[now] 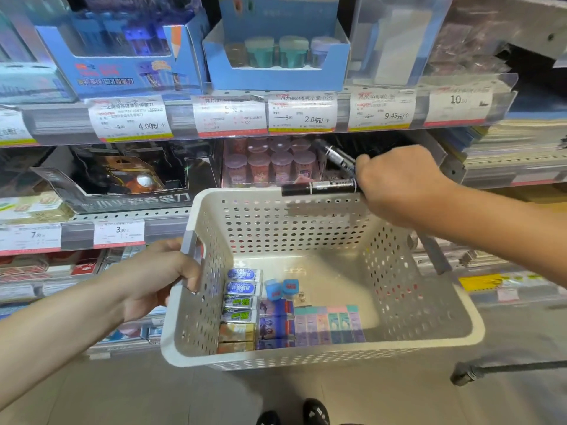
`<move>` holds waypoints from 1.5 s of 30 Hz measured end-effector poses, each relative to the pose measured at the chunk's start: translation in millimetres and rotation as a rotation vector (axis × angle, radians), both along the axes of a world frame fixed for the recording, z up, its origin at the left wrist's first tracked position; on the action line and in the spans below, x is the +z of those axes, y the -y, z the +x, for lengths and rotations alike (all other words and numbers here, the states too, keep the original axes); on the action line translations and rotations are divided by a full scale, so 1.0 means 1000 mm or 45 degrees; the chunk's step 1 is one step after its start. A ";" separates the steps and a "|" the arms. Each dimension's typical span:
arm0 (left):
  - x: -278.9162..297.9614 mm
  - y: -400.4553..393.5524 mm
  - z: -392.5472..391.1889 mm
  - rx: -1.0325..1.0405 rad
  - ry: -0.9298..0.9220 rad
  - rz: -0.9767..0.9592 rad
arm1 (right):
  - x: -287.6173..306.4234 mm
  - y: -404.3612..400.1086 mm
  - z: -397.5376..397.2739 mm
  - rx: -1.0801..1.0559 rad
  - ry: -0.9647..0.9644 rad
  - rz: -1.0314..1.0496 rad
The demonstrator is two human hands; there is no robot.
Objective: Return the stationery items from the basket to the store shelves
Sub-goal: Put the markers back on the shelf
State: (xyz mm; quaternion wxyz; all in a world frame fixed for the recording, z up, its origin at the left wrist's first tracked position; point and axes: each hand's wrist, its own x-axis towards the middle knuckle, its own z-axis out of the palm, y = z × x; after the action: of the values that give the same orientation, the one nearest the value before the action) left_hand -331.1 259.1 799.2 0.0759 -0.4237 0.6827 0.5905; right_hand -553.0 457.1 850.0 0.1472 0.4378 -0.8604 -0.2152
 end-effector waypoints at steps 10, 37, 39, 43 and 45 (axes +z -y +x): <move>0.007 -0.007 0.006 -0.001 -0.041 -0.029 | -0.028 0.035 -0.107 -0.448 0.260 0.032; 0.013 -0.014 0.009 0.052 -0.029 -0.011 | -0.063 0.067 -0.147 -0.315 0.846 -0.502; 0.014 -0.016 0.010 0.063 -0.028 -0.007 | -0.063 0.063 -0.148 -0.329 0.877 -0.381; 0.014 -0.020 0.010 0.098 -0.024 -0.009 | -0.062 0.050 -0.139 -0.204 0.829 -0.481; 0.014 -0.024 0.011 0.106 -0.027 -0.022 | -0.057 0.037 -0.123 -0.010 0.812 -0.613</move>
State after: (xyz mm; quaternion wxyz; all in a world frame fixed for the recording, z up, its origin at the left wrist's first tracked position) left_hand -320.6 283.3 813.2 0.0404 -0.4462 0.6703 0.5916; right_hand -676.4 420.5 793.2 -0.0298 0.4325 -0.8904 0.1387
